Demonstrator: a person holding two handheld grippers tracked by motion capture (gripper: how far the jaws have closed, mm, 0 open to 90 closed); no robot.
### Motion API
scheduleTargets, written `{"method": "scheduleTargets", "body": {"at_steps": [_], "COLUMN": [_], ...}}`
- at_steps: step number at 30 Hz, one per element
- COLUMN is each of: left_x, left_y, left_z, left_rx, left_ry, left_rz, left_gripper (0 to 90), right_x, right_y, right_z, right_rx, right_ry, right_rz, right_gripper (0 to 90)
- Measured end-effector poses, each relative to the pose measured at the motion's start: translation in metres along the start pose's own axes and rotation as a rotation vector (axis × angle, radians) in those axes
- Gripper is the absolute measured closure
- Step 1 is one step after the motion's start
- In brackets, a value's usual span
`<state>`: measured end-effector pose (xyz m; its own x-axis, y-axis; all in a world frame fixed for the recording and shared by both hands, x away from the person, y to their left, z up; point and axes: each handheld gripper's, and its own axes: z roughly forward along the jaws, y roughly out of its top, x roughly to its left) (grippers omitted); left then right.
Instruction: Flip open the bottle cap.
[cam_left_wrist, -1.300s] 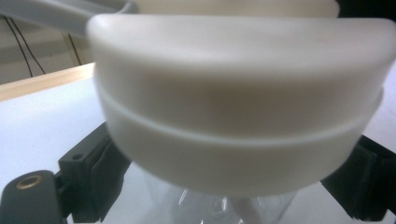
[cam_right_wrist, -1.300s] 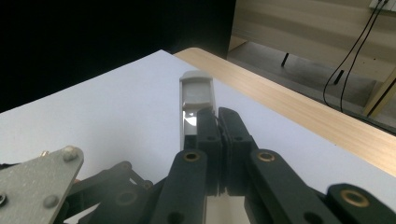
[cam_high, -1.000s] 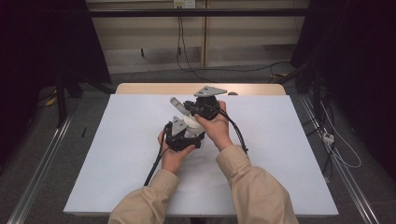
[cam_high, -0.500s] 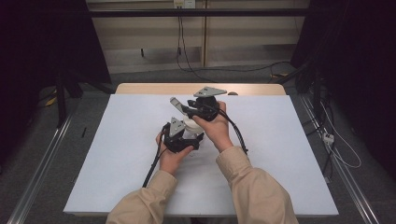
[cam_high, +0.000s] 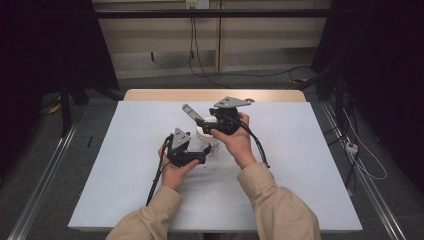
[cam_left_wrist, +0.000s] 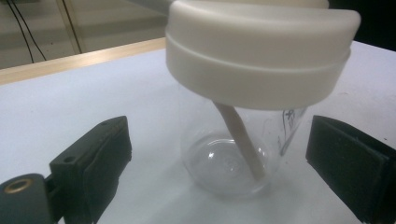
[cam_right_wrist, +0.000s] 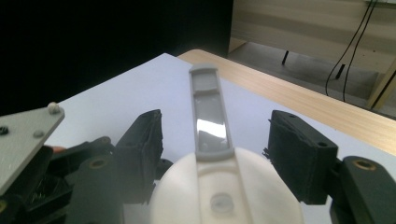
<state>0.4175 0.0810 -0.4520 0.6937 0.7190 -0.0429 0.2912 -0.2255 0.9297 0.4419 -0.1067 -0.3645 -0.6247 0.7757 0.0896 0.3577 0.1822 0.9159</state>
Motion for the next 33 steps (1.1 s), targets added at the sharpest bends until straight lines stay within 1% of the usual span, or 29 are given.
{"method": "scheduleTargets", "body": {"at_steps": [2,4,6,7,8,9,10,11,13,18,21,23,24,27,28,29,31,32,33], "left_x": [0.002,0.003,0.004,0.004,0.005,0.005,0.005,0.006,0.007,0.012,0.015,0.016,0.017,0.020,0.021,0.021,0.023,0.024,0.024], "left_y": [0.000,-0.001,-0.001,-0.001,-0.001,-0.001,-0.002,-0.002,-0.004,-0.007,-0.008,-0.008,-0.008,-0.011,-0.012,-0.014,-0.017,-0.018,-0.019], "left_z": [-0.004,-0.009,-0.013,-0.015,-0.017,-0.019,-0.021,-0.024,-0.028,-0.039,-0.046,-0.051,-0.053,-0.060,-0.062,-0.064,-0.068,-0.070,-0.072], "left_rx": [0.004,0.007,0.016,0.018,0.015,0.015,0.011,0.018,0.017,0.022,0.025,0.018,0.020,0.020,0.023,0.024,0.029,0.029,0.033], "left_ry": [-0.007,-0.015,-0.020,-0.025,-0.029,-0.031,-0.036,-0.041,-0.035,-0.046,-0.047,-0.049,-0.051,-0.055,-0.056,-0.059,-0.060,-0.062,-0.061], "left_rz": [0.000,0.001,-0.004,0.006,0.007,0.011,0.006,0.012,0.021,0.008,0.012,0.014,0.023,0.023,0.027,0.021,0.029,0.018,0.021], "left_gripper": [6.5,6.6,6.6,6.5,6.5,6.6,6.6,6.6,6.7,6.7,6.7,6.7,6.9,7.0,7.0,7.0,7.0,7.1,7.1], "right_x": [0.001,0.001,0.002,0.001,0.001,0.001,0.002,0.001,0.001,0.000,0.001,0.000,0.000,-0.004,-0.004,-0.004,-0.005,-0.005,-0.006], "right_y": [-0.003,-0.006,-0.010,-0.012,-0.014,-0.016,-0.019,-0.021,-0.025,-0.035,-0.040,-0.044,-0.046,-0.054,-0.056,-0.058,-0.062,-0.064,-0.065], "right_z": [-0.005,-0.010,-0.015,-0.018,-0.020,-0.023,-0.026,-0.029,-0.035,-0.048,-0.056,-0.061,-0.064,-0.072,-0.075,-0.077,-0.082,-0.084,-0.086], "right_rx": [-0.002,-0.008,-0.011,-0.016,-0.011,-0.010,-0.016,-0.016,-0.016,-0.028,-0.031,-0.027,-0.028,-0.031,-0.033,-0.037,-0.042,-0.043,-0.038], "right_ry": [-0.010,-0.003,-0.016,-0.016,-0.016,-0.019,-0.023,-0.022,-0.022,-0.026,-0.025,-0.025,-0.028,-0.029,-0.038,-0.044,-0.044,-0.043,-0.045], "right_rz": [-0.006,0.001,-0.006,-0.001,0.004,-0.001,-0.003,-0.003,-0.002,-0.013,-0.021,-0.026,-0.029,-0.016,-0.023,-0.027,-0.024,-0.025,-0.029], "right_gripper": [32.9,30.4,28.2,27.5,26.7,25.4,25.2,24.8,22.0,19.3,18.1,17.3,17.3,15.8,16.0,15.9,15.5,15.2,15.1]}}
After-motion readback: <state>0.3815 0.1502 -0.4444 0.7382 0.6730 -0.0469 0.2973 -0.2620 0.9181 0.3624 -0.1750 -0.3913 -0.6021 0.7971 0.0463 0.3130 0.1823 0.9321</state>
